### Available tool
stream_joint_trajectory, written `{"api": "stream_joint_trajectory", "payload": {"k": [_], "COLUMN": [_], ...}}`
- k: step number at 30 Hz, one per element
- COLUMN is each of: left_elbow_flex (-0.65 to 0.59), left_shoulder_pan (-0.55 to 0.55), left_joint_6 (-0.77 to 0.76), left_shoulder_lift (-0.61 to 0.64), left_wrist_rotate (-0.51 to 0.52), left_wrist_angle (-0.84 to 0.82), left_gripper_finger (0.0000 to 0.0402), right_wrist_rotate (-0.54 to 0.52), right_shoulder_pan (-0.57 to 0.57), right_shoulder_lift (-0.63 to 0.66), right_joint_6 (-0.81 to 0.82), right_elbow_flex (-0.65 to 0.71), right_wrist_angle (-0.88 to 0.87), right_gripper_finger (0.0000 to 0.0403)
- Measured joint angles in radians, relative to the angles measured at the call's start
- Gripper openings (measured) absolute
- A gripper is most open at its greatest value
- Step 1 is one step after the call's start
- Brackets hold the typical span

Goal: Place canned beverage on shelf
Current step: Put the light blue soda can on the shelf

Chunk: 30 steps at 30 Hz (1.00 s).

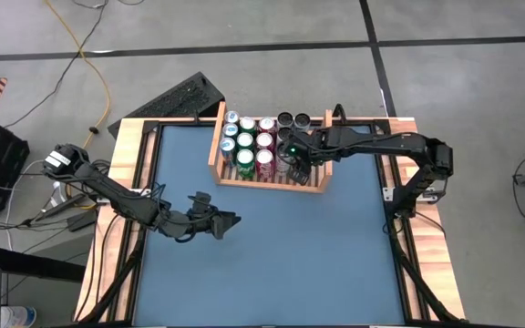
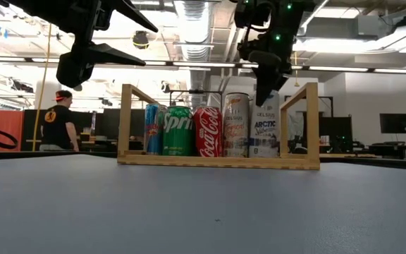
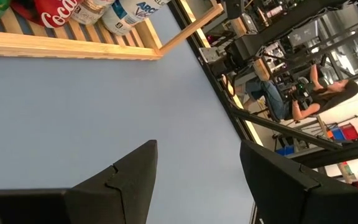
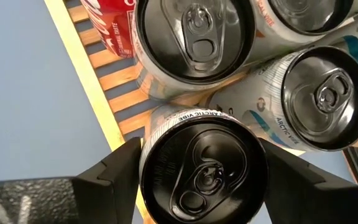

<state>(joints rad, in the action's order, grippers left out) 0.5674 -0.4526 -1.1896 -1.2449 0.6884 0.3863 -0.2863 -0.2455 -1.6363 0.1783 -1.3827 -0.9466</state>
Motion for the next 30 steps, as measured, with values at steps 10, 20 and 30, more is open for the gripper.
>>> {"api": "stream_joint_trajectory", "payload": {"k": [10, 20, 30], "left_elbow_flex": [0.0, 0.0, 0.0], "left_shoulder_pan": [0.0, 0.0, 0.0], "left_joint_6": [0.002, 0.001, 0.014], "left_shoulder_lift": [0.0, 0.0, 0.0], "left_wrist_rotate": [0.0, -0.002, -0.012], "left_wrist_angle": [0.0, 0.001, 0.012], "left_gripper_finger": [0.0218, 0.0218, 0.0218], "right_wrist_rotate": [0.041, 0.054, 0.105], "right_shoulder_pan": [-0.021, -0.033, -0.05], "right_shoulder_lift": [0.0, 0.0, 0.0], "right_joint_6": [-0.003, -0.003, 0.007], "right_elbow_flex": [0.0, 0.0, 0.0], "right_wrist_angle": [-0.002, -0.002, -0.012], "right_gripper_finger": [0.0265, 0.0266, 0.0278]}}
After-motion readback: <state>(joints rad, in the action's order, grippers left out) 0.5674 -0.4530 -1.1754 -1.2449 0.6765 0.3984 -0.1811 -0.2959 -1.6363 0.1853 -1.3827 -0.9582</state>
